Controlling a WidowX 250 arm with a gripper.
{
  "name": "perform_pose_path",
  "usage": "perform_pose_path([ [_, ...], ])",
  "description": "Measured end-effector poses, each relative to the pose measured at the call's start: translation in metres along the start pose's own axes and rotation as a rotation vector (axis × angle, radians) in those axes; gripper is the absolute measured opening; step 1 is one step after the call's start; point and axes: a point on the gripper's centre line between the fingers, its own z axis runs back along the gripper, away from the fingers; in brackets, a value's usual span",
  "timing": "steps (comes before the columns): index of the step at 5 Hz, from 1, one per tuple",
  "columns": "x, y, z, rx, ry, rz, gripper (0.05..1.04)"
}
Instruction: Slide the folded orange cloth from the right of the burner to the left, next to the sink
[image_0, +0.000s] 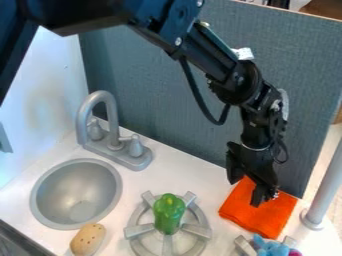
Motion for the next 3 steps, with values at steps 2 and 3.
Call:
perform_pose_path([
  [2, 0.002, -0.001, -0.024, -0.015, -0.019, 0.027, 1.005],
  [3, 0.012, 0.0, -0.024, -0.009, -0.081, 0.116, 1.005],
])
